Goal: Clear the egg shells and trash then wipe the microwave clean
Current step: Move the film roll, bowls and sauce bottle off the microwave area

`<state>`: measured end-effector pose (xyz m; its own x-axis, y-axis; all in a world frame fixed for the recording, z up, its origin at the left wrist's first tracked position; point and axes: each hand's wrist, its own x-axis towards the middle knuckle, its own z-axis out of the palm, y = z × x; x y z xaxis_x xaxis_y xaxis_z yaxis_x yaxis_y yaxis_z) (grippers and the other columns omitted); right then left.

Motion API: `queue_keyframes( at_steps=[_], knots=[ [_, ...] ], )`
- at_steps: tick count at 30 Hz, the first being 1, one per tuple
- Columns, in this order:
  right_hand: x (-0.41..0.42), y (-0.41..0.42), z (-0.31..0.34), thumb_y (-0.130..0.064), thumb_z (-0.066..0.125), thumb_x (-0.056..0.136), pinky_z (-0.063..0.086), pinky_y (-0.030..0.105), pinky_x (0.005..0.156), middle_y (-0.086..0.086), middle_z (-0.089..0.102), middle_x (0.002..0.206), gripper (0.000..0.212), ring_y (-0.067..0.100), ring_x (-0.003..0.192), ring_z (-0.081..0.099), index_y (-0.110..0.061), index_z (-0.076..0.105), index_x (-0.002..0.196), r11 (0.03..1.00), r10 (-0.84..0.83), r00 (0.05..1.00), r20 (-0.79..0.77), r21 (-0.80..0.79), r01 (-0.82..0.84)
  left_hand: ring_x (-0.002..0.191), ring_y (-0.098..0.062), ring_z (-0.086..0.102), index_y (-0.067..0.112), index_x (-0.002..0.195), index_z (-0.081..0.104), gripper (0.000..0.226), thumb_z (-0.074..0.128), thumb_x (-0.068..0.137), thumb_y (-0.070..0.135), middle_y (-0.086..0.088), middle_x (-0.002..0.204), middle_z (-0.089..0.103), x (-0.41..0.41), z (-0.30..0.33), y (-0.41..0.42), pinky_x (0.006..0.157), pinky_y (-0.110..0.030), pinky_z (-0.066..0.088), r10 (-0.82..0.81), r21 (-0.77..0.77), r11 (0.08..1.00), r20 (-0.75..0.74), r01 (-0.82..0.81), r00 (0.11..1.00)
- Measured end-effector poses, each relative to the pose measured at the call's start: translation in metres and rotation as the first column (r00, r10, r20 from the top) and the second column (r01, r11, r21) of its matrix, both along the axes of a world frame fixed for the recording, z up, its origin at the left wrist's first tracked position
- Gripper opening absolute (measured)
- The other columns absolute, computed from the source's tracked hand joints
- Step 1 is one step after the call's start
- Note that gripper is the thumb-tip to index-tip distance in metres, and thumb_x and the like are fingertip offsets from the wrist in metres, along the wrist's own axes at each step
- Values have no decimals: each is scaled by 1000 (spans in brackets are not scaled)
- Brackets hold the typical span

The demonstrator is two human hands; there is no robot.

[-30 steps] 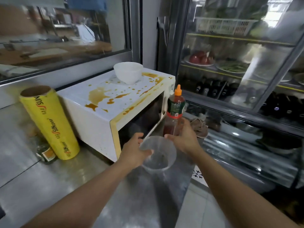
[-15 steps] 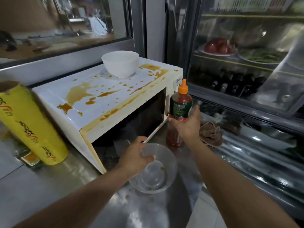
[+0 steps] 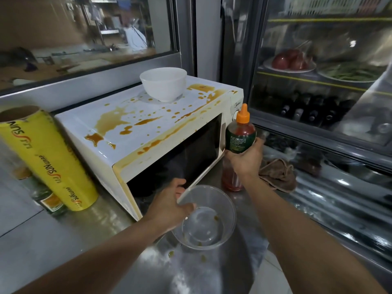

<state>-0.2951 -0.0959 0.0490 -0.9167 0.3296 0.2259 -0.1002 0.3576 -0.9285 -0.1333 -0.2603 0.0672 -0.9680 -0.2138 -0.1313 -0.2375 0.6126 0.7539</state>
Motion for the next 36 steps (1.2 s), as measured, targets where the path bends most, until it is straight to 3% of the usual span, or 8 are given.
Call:
queue_keyframes(
  at_steps=[7,17,21,23,26,30,32,36],
  knots=[
    [43,15,18,-19,87,53,51,40,88,9,58,111,78,22,101,59,-10,43,117,999,36,997,-62,23,-35,107,-18,58,19,131,44,60,73,79,21,8,102,56,22,2,2,97,-34,47,24,-31,999,25,-23,999],
    [101,44,26,-17,87,57,41,20,79,4,57,111,79,12,94,55,-11,41,122,998,66,997,-30,20,-66,111,-28,58,7,127,42,55,65,84,30,-12,120,61,42,-29,2,87,-31,44,158,-194,973,163,-125,974],
    [114,53,21,-14,86,58,33,-5,63,-4,51,104,77,-3,81,48,-9,43,121,999,52,998,-31,13,-52,110,-35,57,3,127,40,55,61,86,32,-18,121,57,35,-43,6,81,-32,43,251,-176,961,235,-213,939],
    [118,55,19,-14,87,57,35,-2,63,-5,51,103,78,-1,83,50,-10,43,121,998,62,998,-34,20,-61,107,-35,59,0,127,40,53,59,87,30,-19,118,58,32,-48,8,79,-32,45,256,-182,960,262,-213,931],
    [121,56,16,-16,87,55,39,7,68,-11,51,99,80,-4,82,52,-14,42,121,997,74,997,-27,14,-73,82,-31,67,0,122,38,42,56,86,13,-21,108,64,31,-52,11,63,-31,54,260,-164,962,305,-219,916],
    [131,56,18,-15,87,56,38,6,67,-21,46,91,77,-11,81,49,-17,41,118,997,74,997,-23,11,-74,102,-37,62,-3,123,38,49,58,78,0,-22,113,60,36,-50,12,79,-35,55,264,-240,951,299,-195,917],
    [138,53,21,-15,87,56,37,5,66,-23,46,90,75,-11,80,50,-23,38,112,997,80,997,-22,17,-79,101,-38,62,-4,121,38,45,56,80,0,-23,111,61,43,-48,9,76,-35,53,256,-221,955,276,-198,926],
    [158,44,33,-14,88,55,40,5,65,-21,48,92,75,-9,82,52,-26,36,108,995,101,994,-32,17,-100,72,-29,63,0,107,42,28,52,82,0,-19,99,61,67,-39,-6,50,-32,52,257,-99,966,219,-241,941]
  ],
)
